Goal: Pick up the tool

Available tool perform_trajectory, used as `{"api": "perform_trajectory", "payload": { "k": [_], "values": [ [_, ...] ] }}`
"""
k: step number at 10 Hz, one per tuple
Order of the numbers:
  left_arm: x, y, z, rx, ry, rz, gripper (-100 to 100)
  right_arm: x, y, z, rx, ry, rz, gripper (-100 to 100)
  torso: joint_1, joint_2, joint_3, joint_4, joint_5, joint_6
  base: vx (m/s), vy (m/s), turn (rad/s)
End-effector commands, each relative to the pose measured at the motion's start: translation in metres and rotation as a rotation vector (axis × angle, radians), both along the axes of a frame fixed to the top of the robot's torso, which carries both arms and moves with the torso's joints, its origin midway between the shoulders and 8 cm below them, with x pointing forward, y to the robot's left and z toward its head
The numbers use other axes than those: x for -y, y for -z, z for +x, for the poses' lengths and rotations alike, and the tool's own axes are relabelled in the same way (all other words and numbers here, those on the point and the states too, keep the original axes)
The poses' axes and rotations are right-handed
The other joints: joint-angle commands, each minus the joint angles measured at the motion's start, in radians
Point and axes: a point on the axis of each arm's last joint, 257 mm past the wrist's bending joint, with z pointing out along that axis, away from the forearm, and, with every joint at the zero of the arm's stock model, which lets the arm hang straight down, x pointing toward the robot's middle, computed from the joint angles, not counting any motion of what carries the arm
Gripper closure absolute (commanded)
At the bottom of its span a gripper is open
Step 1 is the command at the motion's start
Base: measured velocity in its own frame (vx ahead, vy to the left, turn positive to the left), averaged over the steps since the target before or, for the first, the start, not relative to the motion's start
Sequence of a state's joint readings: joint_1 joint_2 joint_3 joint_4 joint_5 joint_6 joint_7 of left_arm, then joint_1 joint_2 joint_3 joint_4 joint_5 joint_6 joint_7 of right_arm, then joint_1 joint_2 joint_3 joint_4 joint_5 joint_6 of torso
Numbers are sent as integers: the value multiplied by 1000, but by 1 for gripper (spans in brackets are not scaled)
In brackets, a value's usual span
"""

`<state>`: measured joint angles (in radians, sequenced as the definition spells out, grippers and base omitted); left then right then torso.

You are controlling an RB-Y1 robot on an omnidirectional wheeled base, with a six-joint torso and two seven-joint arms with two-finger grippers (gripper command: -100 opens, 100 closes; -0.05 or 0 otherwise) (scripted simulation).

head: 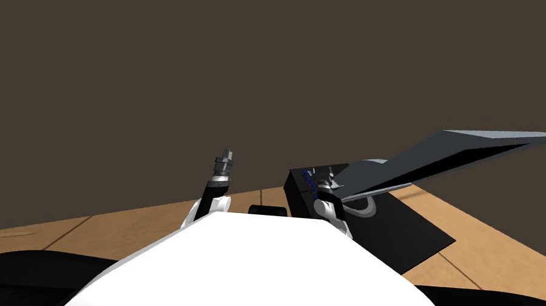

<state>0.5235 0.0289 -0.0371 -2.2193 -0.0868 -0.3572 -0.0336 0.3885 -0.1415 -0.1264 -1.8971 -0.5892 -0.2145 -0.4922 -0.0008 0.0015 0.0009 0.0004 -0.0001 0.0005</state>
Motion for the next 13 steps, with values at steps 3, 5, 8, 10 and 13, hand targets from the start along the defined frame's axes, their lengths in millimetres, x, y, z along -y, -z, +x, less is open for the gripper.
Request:
{"api": "perform_trajectory", "payload": {
  "k": [3, 5, 8, 10, 13],
  "values": [
    [0, 0, 0, 0, 0, 0, 0, 20, 51, 1, -83, 5, 181, -100, 0, 0, 0, 0, 0, 0, -26, -1, 135],
    [0, 0, 0, 0, 0, 0, 0, 29, 78, -1, -123, 15, 275, -100, 0, -1, 0, 0, 0, 0, -17, -1, 99],
    [0, 0, 0, 0, 0, 0, 0, 38, 103, -5, -148, 29, 400, -100, 0, -1, 0, 0, 0, 0, -15, -1, 136],
    [0, 0, 0, 0, 0, 0, 0, 45, 127, -9, -175, 45, 500, -100, 0, -1, -1, 0, 0, 0, -10, -1, 109],
    [0, 0, 0, 0, 0, 0, 0, 57, 169, -21, -224, 81, 677, -100, -1, -1, -1, 0, 0, 0, -8, -3, 127]
  ]
}}
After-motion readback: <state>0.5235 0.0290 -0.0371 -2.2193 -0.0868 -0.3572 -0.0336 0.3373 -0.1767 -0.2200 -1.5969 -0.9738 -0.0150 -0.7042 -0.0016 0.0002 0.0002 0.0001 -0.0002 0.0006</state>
